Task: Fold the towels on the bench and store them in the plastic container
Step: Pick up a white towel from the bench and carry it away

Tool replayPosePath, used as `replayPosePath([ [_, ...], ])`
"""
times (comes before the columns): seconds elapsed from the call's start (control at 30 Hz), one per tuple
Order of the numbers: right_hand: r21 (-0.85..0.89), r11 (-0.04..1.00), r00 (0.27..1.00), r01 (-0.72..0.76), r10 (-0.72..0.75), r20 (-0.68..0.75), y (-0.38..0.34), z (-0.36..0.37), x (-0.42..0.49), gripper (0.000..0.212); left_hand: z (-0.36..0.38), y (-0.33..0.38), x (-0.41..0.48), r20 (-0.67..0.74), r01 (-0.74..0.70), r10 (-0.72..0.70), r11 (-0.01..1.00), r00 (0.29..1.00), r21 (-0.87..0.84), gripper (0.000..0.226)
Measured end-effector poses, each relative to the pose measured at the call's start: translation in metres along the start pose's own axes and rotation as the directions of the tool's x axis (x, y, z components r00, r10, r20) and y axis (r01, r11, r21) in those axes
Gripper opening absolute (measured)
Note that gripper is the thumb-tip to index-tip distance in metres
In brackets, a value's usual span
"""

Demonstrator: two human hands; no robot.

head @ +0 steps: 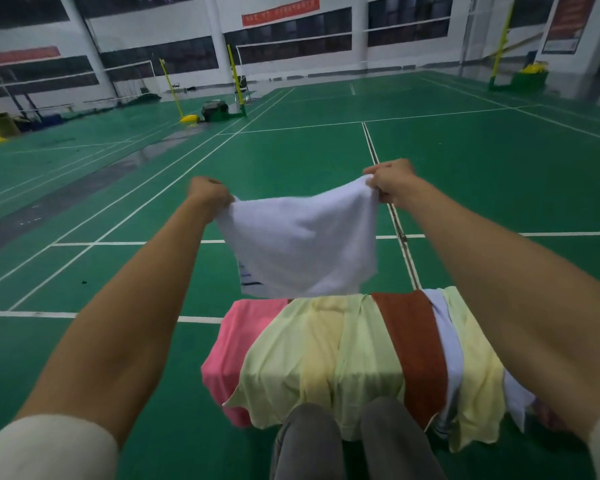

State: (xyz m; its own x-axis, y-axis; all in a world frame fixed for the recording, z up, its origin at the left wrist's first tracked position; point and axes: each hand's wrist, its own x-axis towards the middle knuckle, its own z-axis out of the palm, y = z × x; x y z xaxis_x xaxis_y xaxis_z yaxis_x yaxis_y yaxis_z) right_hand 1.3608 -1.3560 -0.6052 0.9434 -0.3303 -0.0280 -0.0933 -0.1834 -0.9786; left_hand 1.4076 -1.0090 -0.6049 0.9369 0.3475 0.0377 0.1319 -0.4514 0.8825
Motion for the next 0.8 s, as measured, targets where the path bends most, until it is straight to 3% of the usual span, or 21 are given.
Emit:
replayPosePath([
  [0.1, 0.331, 0.927, 0.979, -0.175, 0.130, 0.154, 0.002, -0.004, -0.007, 0.053, 0.008, -0.004, -0.003, 0.071, 0.145, -0.137, 0.981, 0.988, -0.126, 0.057],
  [0.17, 0.511, 0.820, 0.956, -0.258, 0.142, 0.256, 0.003, -0.009, -0.011, 0.047, 0.012, -0.005, -0.010, 0.119, 0.164, -0.144, 0.970, 0.982, -0.179, 0.049],
  [0.23, 0.501, 0.826, 0.957, -0.258, 0.147, 0.250, 0.007, -0.011, -0.009, 0.035, 0.017, -0.002, -0.017, 0.211, 0.139, -0.097, 0.972, 0.973, -0.191, 0.041],
  [0.33, 0.261, 0.950, 0.984, -0.173, 0.154, 0.089, 0.010, -0.012, 0.000, 0.046, 0.026, 0.001, -0.019, 0.265, 0.034, 0.023, 0.978, 0.964, -0.207, 0.028],
  [0.4, 0.264, 0.960, 0.995, -0.094, 0.097, 0.002, 0.008, -0.015, 0.005, 0.041, 0.031, 0.002, -0.014, 0.174, -0.078, 0.109, 0.982, 0.979, -0.173, 0.020],
  [0.47, 0.182, 0.983, 0.999, 0.025, -0.016, -0.051, 0.003, -0.023, 0.008, 0.021, 0.029, 0.003, -0.009, 0.099, -0.214, 0.217, 0.976, 0.971, -0.038, 0.031],
  [0.53, -0.118, 0.980, 0.987, 0.161, -0.163, -0.011, -0.001, -0.036, 0.009, 0.015, 0.025, 0.004, -0.007, 0.120, -0.370, 0.352, 0.906, 0.928, 0.204, 0.047],
  [0.63, -0.470, 0.847, 0.968, 0.247, -0.232, 0.091, -0.003, -0.053, 0.011, 0.020, 0.021, 0.007, -0.007, 0.172, -0.538, 0.519, 0.726, 0.837, 0.428, 0.047],
  [0.7, -0.676, 0.676, 0.955, 0.293, -0.239, 0.175, -0.002, -0.058, 0.012, 0.019, 0.024, 0.009, -0.010, 0.198, -0.602, 0.605, 0.593, 0.772, 0.534, 0.042],
  [0.8, -0.828, 0.452, 0.942, 0.333, -0.193, 0.274, 0.001, -0.054, 0.008, 0.011, 0.033, 0.007, -0.014, 0.195, -0.613, 0.657, 0.498, 0.728, 0.613, 0.038],
])
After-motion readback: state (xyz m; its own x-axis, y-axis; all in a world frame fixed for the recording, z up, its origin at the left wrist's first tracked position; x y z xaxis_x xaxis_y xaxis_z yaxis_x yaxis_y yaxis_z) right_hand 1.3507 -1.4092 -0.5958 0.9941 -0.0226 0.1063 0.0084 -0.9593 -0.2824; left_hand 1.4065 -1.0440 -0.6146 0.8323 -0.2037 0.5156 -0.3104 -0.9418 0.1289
